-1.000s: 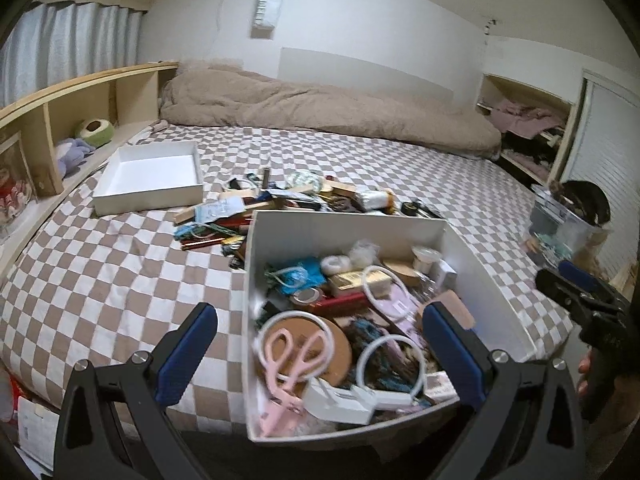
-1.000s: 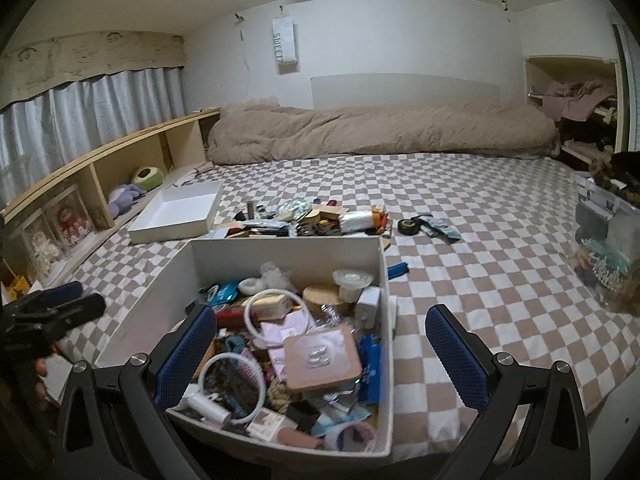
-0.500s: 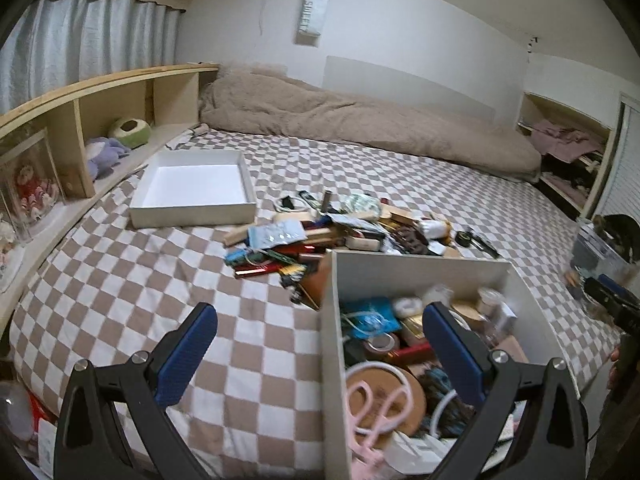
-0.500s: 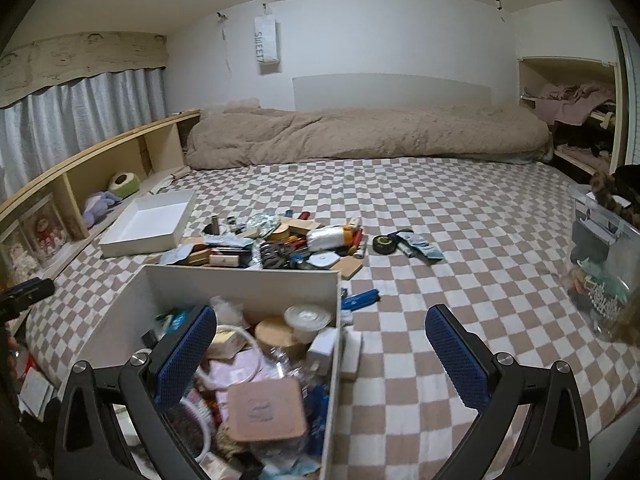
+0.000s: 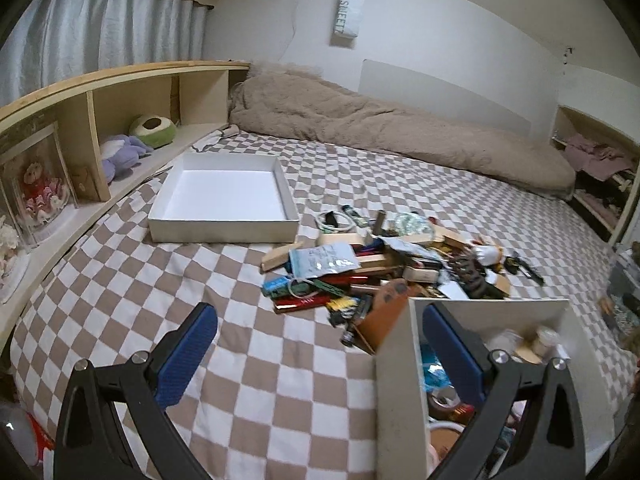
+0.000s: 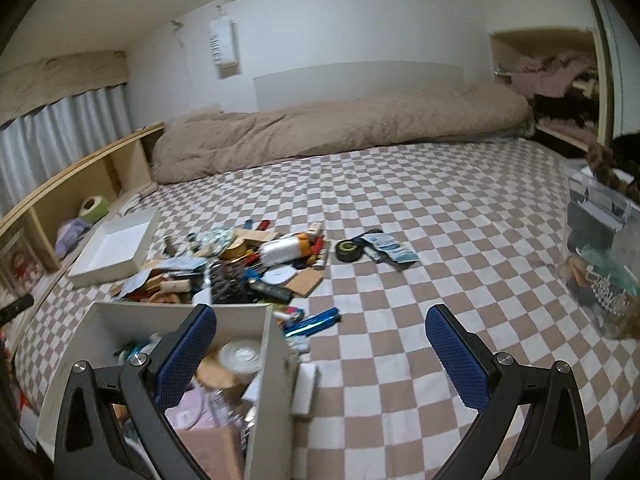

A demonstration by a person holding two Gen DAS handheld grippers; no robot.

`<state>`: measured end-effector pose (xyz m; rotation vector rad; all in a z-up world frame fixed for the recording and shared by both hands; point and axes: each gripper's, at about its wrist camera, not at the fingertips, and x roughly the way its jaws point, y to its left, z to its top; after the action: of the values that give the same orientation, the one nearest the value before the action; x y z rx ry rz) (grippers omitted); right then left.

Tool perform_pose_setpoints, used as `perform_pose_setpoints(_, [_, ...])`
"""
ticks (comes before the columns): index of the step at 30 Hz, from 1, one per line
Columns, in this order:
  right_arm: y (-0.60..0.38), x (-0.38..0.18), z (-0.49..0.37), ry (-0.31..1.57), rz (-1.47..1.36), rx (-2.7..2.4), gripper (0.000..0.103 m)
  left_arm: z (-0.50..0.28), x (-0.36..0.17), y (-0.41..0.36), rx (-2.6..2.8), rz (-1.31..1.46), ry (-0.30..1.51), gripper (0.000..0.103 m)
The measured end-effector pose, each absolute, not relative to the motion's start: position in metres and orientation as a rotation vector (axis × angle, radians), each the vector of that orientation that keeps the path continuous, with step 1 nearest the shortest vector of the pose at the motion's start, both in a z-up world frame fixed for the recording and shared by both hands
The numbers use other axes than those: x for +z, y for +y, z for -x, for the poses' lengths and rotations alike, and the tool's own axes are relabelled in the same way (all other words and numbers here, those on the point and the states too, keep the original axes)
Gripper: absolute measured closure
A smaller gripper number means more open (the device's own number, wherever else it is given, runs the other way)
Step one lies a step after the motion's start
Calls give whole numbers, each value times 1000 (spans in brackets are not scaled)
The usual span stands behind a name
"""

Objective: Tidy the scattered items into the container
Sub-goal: 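Move both tools back toward the pile, left tool approaching the red lighter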

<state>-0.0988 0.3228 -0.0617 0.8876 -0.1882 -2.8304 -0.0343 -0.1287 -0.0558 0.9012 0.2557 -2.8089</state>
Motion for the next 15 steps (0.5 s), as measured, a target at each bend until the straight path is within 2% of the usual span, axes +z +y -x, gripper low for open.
perform_pose_setpoints(15, [353, -140, 170, -378, -1207, -2826, 0, 91, -119, -171, -2696, -991, 355, 0])
